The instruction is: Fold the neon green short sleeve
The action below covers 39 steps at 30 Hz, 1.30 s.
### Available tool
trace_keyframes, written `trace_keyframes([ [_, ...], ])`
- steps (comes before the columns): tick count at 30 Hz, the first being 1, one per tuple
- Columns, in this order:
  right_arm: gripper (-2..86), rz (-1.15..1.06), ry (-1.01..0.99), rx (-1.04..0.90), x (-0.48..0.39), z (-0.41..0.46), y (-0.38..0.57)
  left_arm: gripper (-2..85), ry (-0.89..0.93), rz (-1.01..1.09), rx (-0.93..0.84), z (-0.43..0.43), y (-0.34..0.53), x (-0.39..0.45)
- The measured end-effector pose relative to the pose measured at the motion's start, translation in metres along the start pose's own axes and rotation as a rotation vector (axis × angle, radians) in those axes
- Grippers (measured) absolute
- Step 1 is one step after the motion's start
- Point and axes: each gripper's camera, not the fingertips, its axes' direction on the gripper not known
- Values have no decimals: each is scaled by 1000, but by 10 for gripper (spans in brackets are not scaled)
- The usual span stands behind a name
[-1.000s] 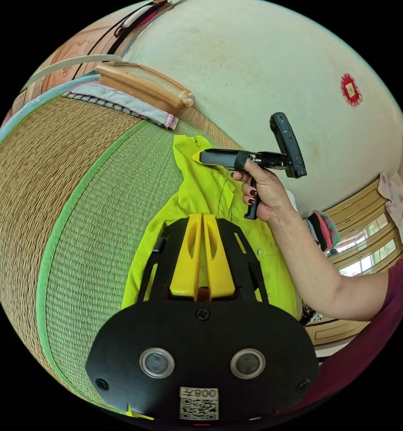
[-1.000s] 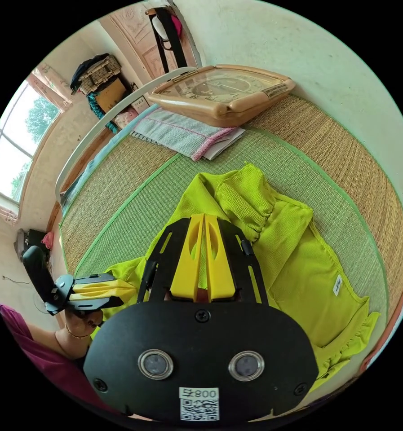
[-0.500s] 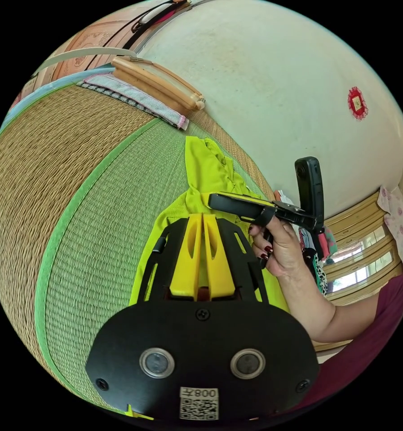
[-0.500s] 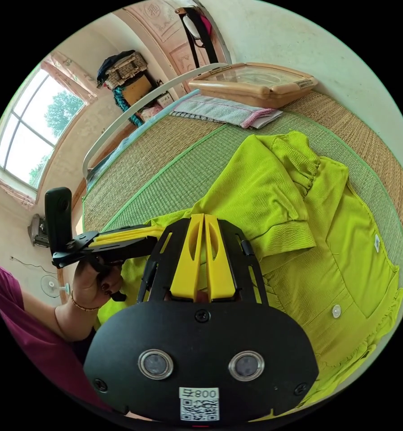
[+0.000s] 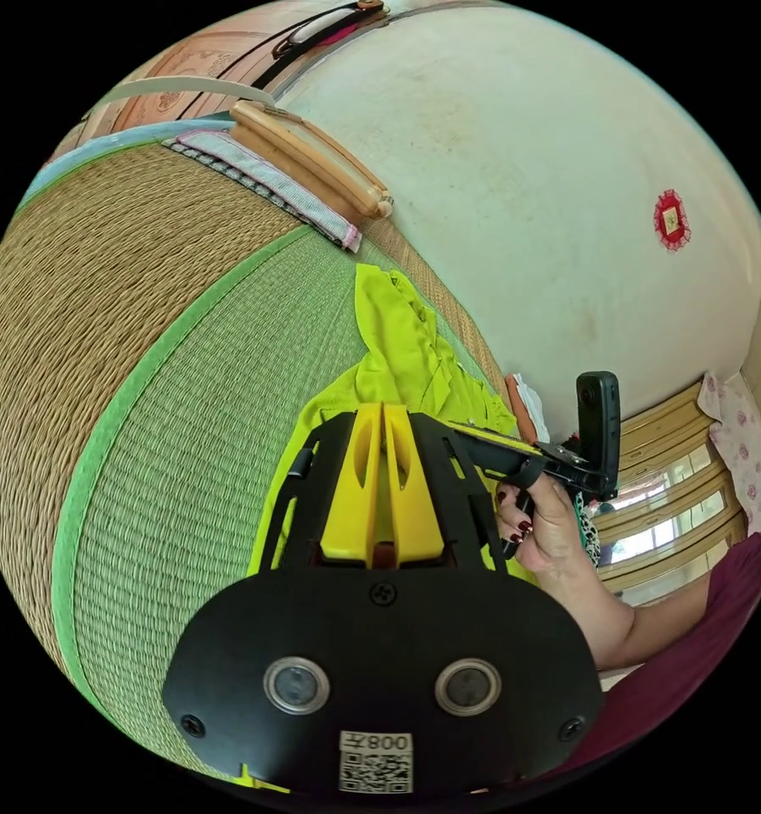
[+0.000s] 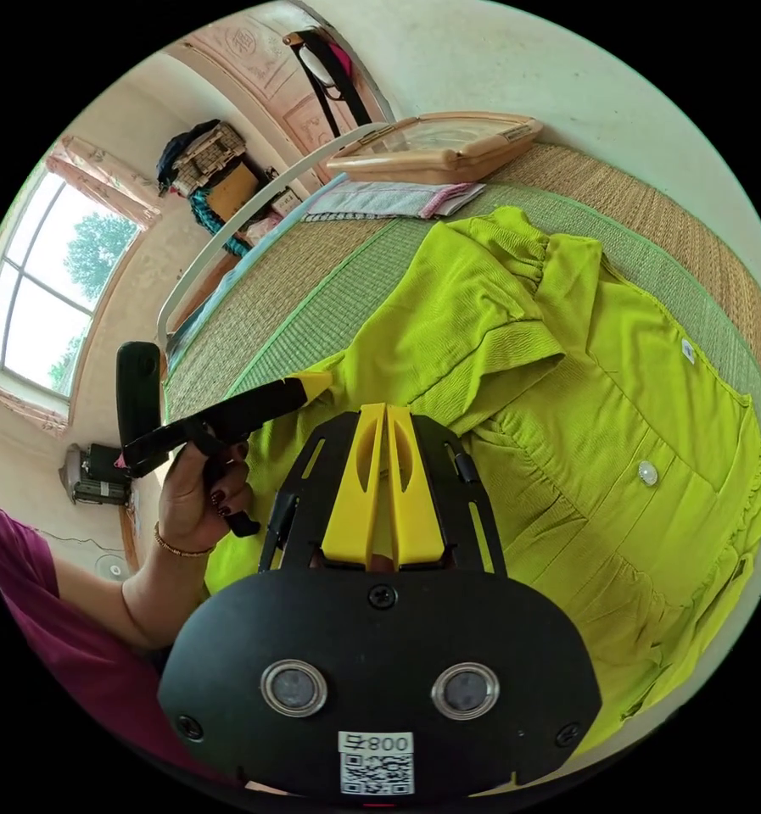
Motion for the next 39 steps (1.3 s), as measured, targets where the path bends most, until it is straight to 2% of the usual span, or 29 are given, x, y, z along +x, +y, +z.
trace_keyframes([
  [3, 2, 37, -91, 56, -2, -21, 9, 0, 22, 5, 51, 4, 2, 4],
  [6, 4, 48, -10, 102, -6, -53, 31, 1, 13, 21, 117, 3, 6, 15],
  [10, 9, 175, 103, 143, 19, -101, 91, 3, 22, 75, 97, 15, 5, 38],
  [13, 22, 302, 235, 185, 39, -134, 139, 5, 99, 141, 34, 39, 1, 62],
  [18, 83, 434, 377, 156, 59, -152, 188, 26, 289, 318, -220, 125, 0, 131],
  [22, 94, 392, 502, 95, 47, -141, 202, 50, 328, 396, -328, 186, -1, 174],
  [28, 76, 334, 662, 37, 36, -122, 210, 67, 303, 380, -445, 278, -17, 208],
  [34, 45, 339, 579, 107, 40, -138, 235, 63, 307, 367, -465, 329, -26, 229],
  [39, 16, 362, 492, 172, 48, -159, 259, 19, 272, 400, -478, 355, -22, 249],
])
